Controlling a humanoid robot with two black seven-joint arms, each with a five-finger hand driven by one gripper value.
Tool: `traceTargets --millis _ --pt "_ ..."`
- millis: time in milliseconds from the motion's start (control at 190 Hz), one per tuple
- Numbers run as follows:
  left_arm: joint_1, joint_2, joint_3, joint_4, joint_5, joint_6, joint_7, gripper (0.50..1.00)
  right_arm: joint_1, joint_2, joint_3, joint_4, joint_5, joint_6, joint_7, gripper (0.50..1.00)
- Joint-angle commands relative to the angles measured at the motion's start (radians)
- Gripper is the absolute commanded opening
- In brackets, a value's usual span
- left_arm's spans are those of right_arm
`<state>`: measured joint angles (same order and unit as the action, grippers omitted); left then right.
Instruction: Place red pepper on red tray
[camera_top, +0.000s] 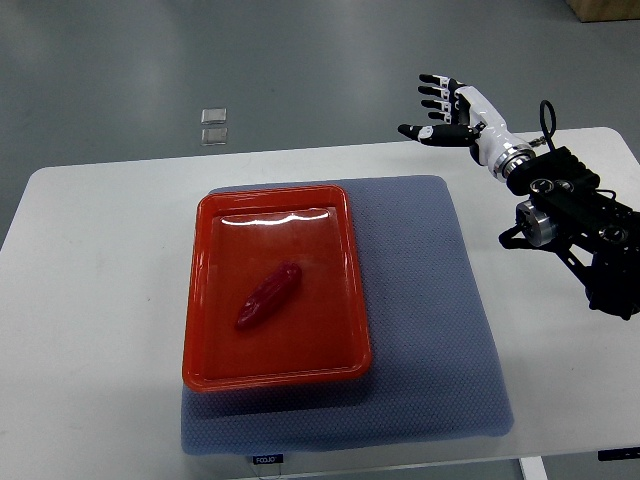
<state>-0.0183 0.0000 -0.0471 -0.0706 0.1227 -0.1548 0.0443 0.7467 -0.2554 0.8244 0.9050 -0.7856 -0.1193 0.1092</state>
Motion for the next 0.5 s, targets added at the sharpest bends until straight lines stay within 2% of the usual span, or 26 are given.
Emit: traceTargets --millis 0,132,285,364,496 --pt "0.000 0.000 0.000 0.000 0.000 0.000 0.000 1.000 -0.041 0.047 0.113 -0.001 -0.040 0.046 -0.025 0.862" --pt "0.000 0.000 0.000 0.000 0.000 0.000 0.000 1.000 -0.101 0.107 0.229 -0.003 -0.176 0.075 -0.037 0.870" --pt "0.000 0.000 0.001 0.000 0.000 0.000 0.000 1.000 -0.156 0.226 0.470 -0.001 -0.368 0.165 -0.080 0.885" --pt "0.000 0.000 0.000 0.000 0.000 0.000 0.000 1.000 -0.165 0.243 0.515 -0.001 -0.403 0.194 -0.082 0.885" --pt "0.000 0.000 0.000 0.000 0.000 0.000 0.000 1.000 -0.181 0.243 0.519 -0.003 -0.400 0.190 -0.080 0.897"
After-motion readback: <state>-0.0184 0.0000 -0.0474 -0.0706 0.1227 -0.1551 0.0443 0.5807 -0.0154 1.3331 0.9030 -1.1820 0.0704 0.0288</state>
